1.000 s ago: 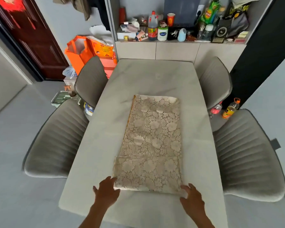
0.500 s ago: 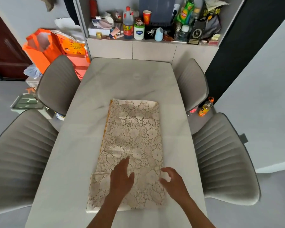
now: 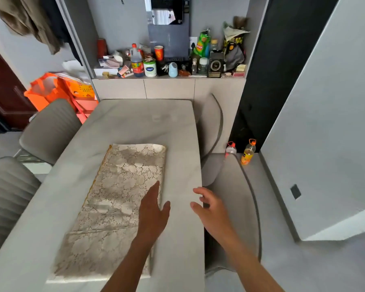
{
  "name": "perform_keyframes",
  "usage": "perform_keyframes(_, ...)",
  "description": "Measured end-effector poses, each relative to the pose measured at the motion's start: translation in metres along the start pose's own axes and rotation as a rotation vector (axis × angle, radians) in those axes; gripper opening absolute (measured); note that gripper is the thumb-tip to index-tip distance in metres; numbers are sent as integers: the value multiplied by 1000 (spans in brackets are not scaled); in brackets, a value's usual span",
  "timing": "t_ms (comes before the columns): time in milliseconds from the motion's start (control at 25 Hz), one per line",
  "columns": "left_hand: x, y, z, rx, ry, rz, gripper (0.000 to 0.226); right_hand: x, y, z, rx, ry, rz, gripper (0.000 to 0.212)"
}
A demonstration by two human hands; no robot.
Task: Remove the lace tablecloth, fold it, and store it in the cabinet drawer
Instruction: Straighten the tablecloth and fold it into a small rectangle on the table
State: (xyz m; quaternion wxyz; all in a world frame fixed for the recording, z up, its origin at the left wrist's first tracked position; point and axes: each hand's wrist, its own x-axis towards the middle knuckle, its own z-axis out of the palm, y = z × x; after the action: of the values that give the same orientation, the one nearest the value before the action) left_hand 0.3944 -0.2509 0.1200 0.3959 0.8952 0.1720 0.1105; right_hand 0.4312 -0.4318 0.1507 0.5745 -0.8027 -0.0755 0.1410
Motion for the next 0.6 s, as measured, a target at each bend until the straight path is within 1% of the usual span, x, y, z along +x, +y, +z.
perform_keyframes(80, -11, 55, 41, -40, 40, -19, 68, -11, 4, -65, -48, -58, -40, 37)
perform_keyframes(200, -15, 119, 86, -58, 69, -41, 69, -20, 2, -151, -91, -154, -81, 56)
perform_keyframes(280, -10, 146, 105, -64, 97, -45, 69, -14, 1, -191, -63, -180, -115, 55)
perform_keyframes(360, 3, 161, 114, -75, 139, -81, 69, 3, 0, -210, -53, -196, -149, 52)
perform_keyframes(440, 17, 167, 116, -84, 193, -110, 67, 27, -5, -213, -27, -226, -130, 49)
perform_keyframes(600, 50, 149, 116, -116, 348, -199, 66, 94, -17, -195, -25, -349, -115, 40)
